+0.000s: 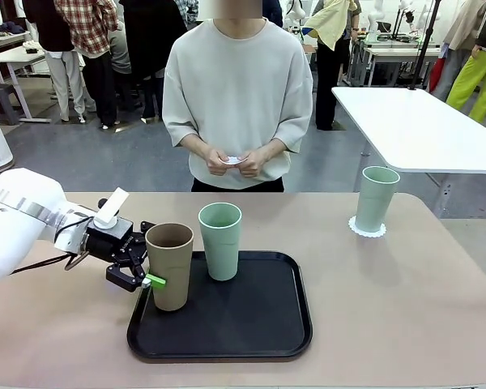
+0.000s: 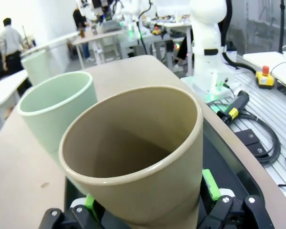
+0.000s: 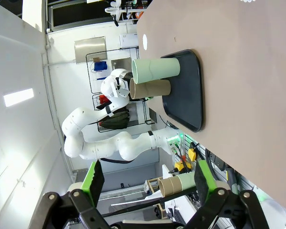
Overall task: Place coasters on the table and set cups on them.
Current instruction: Take one Reusable plastic cup from the Flat Tray and place it on a coaster set by the human.
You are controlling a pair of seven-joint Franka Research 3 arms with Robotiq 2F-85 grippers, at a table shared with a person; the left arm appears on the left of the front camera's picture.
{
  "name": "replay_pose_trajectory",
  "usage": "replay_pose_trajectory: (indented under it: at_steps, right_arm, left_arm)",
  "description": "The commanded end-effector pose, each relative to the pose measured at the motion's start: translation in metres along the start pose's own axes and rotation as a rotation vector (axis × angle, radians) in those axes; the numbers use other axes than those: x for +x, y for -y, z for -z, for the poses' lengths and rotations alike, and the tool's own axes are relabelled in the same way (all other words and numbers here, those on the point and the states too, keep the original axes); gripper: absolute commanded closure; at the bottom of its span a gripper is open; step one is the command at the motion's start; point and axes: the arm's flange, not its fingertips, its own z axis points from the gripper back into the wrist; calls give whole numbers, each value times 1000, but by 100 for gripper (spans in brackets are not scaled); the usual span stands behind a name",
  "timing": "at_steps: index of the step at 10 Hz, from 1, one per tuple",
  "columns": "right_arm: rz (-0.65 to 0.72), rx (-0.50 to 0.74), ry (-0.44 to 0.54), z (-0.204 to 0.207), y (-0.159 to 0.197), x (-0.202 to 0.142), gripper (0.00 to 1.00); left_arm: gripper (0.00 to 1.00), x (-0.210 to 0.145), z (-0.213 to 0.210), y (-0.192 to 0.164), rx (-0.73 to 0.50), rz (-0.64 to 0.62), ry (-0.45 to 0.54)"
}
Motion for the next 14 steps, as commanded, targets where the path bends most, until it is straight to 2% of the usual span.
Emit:
replay_pose_trajectory:
  at_steps: [1,3,4,6,7,9,11,14]
  right_arm:
    - [-1,8,-2,0,0,-1,0]
    - [-1,8,-2,0,0,-1,0]
    - [-1,8,-2,0,0,-1,0]
    - [-1,8,-2,0,0,-1,0]
    - [-1,8,-2,0,0,-1,0]
    - [-1,8,-2,0,0,-1,0]
    - [-1,8,-2,0,0,-1,0]
    - [-1,8,-2,0,0,-1,0]
  left_arm:
    - [25,-27,10,11,7,47,51]
    - [79,-29,10,11,-18,40,42]
    - [100,-28,11,12,-16,31,40]
    - [100,-25,10,11,-11,26,35]
    - [65,-22,5,12,-9,5,27]
    - [65,2,-20,17,19,2,59]
    - [65,45,-72,20,126,42,101]
    - [65,123,-147,11,264,4,44]
